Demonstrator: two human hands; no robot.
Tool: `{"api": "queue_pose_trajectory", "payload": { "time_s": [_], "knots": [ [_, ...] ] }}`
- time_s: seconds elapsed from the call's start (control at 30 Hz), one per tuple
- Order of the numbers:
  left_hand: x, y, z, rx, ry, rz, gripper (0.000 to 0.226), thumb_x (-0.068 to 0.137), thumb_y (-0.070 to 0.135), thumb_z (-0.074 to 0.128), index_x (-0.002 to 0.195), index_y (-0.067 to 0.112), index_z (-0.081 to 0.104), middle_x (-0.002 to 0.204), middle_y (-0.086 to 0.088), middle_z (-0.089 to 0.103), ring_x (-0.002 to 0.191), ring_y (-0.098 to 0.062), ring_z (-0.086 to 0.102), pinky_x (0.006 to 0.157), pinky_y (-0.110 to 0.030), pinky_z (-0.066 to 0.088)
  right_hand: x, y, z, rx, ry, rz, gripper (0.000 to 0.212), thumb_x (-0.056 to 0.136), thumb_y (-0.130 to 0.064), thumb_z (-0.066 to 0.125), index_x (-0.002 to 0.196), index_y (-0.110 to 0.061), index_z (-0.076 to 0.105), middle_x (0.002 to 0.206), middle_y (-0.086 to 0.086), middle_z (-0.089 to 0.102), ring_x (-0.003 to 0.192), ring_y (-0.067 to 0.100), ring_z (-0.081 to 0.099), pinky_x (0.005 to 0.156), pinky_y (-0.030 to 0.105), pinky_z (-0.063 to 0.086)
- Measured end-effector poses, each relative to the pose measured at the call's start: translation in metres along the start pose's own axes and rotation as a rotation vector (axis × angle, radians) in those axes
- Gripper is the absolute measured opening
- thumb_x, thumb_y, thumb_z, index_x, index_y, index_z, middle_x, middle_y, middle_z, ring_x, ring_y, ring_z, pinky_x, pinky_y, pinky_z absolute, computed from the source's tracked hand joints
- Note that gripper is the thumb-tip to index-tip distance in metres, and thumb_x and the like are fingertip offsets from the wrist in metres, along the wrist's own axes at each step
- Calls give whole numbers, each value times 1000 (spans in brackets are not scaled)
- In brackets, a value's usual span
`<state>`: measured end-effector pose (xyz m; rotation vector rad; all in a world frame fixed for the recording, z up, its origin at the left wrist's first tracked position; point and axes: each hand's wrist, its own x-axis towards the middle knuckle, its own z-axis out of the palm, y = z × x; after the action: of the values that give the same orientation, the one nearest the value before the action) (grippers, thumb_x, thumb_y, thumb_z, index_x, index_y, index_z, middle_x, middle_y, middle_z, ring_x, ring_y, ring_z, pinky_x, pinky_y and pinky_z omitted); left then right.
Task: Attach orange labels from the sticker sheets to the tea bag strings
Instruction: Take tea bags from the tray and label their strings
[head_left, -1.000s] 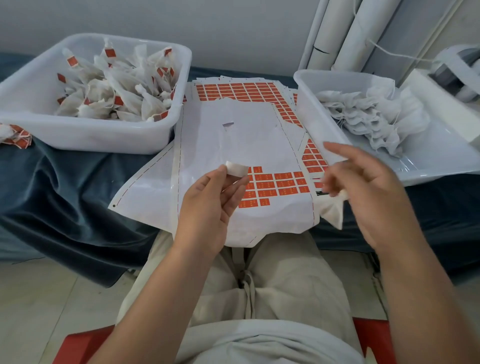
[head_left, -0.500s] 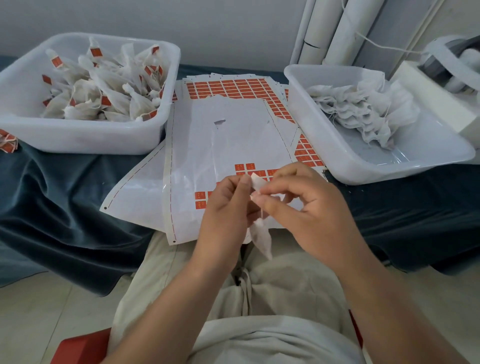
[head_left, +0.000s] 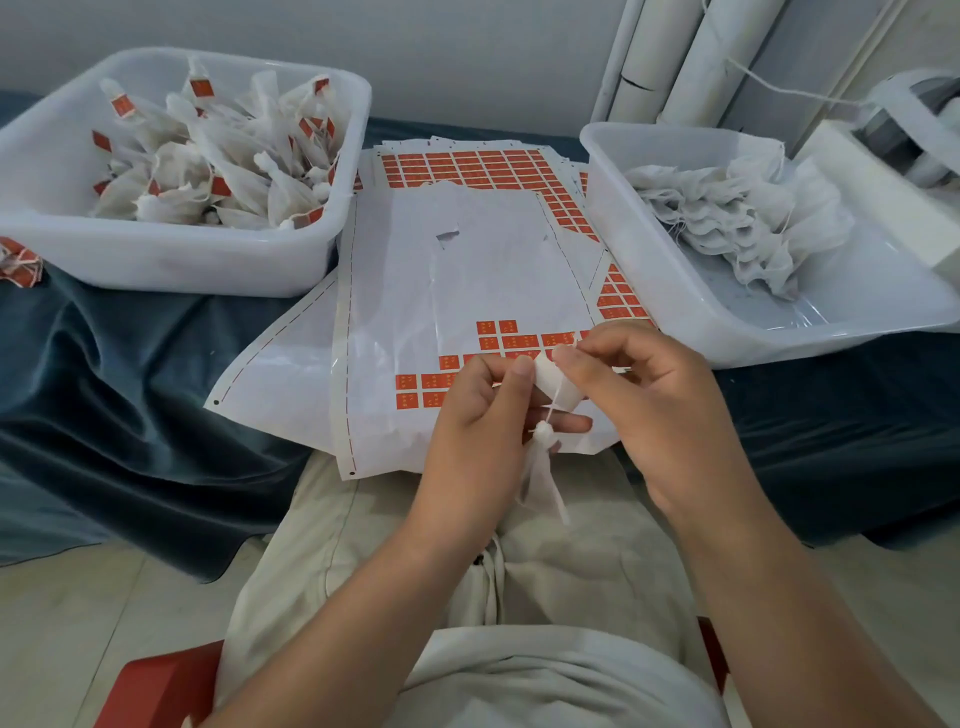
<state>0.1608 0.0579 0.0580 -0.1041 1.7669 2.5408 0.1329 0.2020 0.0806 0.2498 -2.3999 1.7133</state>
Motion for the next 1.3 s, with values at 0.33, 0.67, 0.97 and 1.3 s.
{"api": "queue_pose_trajectory", "payload": {
  "time_s": [0.33,0.67,0.97,1.3],
  "knots": [
    [0,-3,-1,-92,-123,-18,25,112,29,44,97,21,62,100,-2,80,100,-26,79,73,-21,58,3,2,-1,293,-30,182,17,85,-38,80,76,-25,73,77,-8,71,76,6,67,68,19,55],
    [9,-6,-6,-173,-135,-56,42,101,51,38,88,34,75,102,-9,81,102,-31,77,72,-29,52,5,3,-4,351,-46,202,15,85,-39,80,80,-25,76,80,-1,73,72,11,67,66,21,54],
    [12,-2,-12,-144,-191,-88,15,96,40,66,101,30,75,105,-5,79,89,-23,77,63,-20,52,4,6,-2,359,-94,219,19,83,-47,80,87,-29,76,87,-4,74,79,9,69,72,22,55],
    [19,-2,-23,56,-191,-20,29,96,35,67,121,20,63,101,-4,81,93,-22,78,70,-28,46,6,9,3,356,-88,263,23,83,-47,78,91,-26,79,90,1,75,89,15,73,86,29,57]
  ]
}}
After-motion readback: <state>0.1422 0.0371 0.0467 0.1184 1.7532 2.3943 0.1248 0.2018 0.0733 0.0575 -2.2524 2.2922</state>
